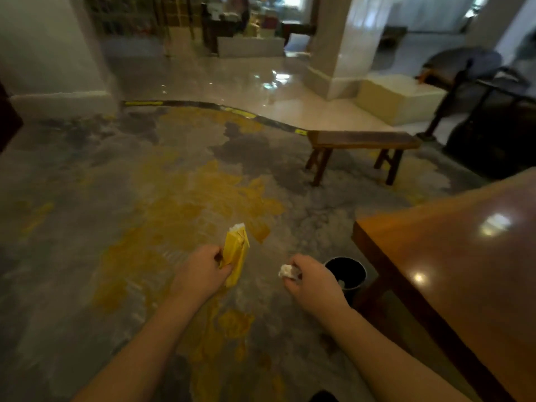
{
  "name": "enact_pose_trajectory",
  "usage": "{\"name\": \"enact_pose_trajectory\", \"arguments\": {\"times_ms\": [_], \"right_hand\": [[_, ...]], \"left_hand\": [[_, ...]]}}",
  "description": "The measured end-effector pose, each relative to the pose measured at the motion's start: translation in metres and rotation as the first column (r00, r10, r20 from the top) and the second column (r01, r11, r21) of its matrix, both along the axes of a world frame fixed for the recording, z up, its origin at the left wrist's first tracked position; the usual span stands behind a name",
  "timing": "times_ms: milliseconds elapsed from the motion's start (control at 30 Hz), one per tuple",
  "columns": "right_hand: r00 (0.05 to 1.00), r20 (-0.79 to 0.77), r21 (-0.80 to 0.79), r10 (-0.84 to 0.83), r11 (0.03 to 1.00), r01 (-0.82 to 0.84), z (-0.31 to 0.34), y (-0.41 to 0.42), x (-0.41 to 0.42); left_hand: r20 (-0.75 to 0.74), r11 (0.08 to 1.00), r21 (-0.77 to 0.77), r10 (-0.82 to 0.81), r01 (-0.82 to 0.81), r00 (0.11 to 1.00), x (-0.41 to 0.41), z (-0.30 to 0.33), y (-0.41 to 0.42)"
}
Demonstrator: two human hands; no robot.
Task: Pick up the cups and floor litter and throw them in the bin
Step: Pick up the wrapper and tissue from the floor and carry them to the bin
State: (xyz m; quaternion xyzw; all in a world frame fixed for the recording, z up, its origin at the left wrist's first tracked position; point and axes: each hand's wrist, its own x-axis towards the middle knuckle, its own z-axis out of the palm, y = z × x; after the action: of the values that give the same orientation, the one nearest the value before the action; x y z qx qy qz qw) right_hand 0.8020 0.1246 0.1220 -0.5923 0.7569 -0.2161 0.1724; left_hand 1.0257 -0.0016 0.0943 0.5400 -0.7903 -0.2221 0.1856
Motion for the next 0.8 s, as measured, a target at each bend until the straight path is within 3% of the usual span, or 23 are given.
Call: {"name": "enact_pose_trajectory", "arguments": {"times_ms": [133, 233, 467, 633, 800], "right_hand": [[0.989, 0.037, 0.003, -0.141, 0.99, 0.141, -0.011, -0.024, -0.035], [0.965, 0.079, 0.001, -0.251, 0.968, 0.251, -0.031, -0.056, -0.077], [0.92, 0.089, 0.033, -0.383, 0.924, 0.381, -0.062, -0.134, -0.186], [0.899, 0.025, 0.044, -0.436, 0.899, 0.435, -0.059, -0.176, -0.272], [0.848, 0.064, 0.071, -0.526, 0.85, 0.522, -0.057, -0.191, -0.316]], "left_hand": [[-0.022, 0.989, 0.004, -0.146, 0.146, 0.989, -0.057, -0.007, -0.051], [-0.032, 0.966, 0.089, -0.242, 0.244, 0.97, -0.115, -0.02, -0.098], [-0.023, 0.917, 0.124, -0.379, 0.379, 0.925, -0.24, -0.024, -0.199], [-0.006, 0.889, 0.056, -0.454, 0.453, 0.891, -0.331, -0.015, -0.262], [0.053, 0.834, 0.079, -0.55, 0.545, 0.834, -0.404, -0.021, -0.298]]}}
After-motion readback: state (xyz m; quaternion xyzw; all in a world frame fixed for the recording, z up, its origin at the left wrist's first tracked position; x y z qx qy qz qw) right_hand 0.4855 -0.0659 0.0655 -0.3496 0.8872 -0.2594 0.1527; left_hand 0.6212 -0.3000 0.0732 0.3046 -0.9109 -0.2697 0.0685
